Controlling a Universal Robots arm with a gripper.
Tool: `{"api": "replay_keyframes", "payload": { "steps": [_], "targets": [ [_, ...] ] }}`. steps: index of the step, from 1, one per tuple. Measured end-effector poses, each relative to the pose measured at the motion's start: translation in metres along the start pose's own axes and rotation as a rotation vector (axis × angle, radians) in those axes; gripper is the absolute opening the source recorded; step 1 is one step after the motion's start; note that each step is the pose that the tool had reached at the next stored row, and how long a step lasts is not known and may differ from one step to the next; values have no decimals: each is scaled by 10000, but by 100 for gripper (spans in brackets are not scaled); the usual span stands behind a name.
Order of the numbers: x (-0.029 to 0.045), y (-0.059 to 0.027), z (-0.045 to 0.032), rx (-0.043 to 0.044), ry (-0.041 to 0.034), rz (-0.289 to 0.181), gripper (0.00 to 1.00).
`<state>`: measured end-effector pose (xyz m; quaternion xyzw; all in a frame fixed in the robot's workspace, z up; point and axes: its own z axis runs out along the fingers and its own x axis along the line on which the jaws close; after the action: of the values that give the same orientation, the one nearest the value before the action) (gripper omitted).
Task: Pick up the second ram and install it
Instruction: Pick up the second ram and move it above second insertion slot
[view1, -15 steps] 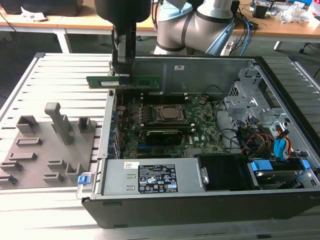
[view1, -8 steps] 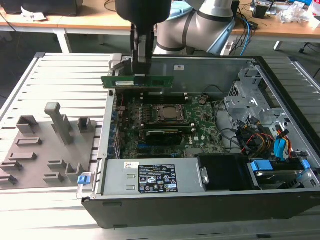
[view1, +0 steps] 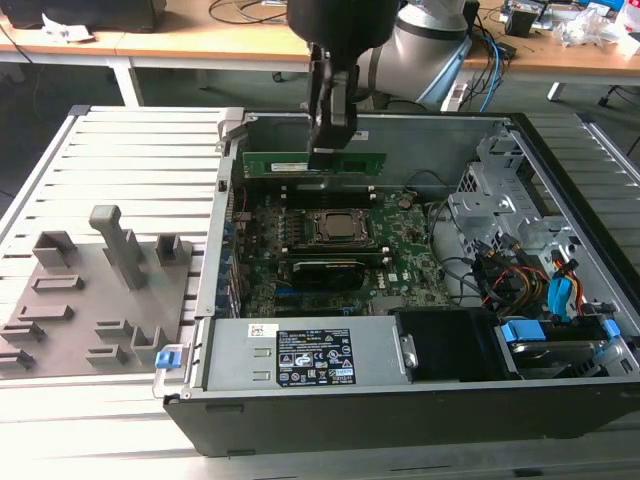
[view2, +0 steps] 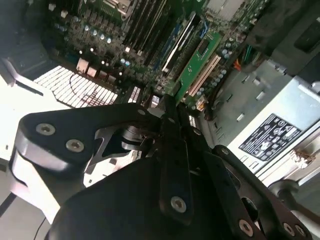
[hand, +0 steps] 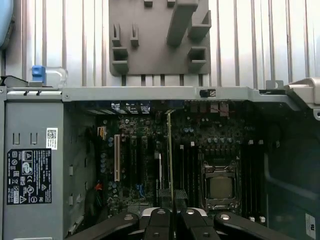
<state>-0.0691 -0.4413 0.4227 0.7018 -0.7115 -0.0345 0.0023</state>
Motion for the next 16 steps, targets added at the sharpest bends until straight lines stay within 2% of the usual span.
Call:
{"api": "replay_keyframes", "payload": {
  "steps": [2, 5, 8, 13, 16],
  "targets": [
    [-2, -95, -5, -8, 1, 0, 14],
    [-3, -163, -8, -13, 1, 0, 14],
    [-6, -279, -13, -20, 0, 1, 14],
    [-9, -425, -17, -30, 0, 2, 14],
    [-14, -560, -7, -59, 0, 3, 14]
  ]
}}
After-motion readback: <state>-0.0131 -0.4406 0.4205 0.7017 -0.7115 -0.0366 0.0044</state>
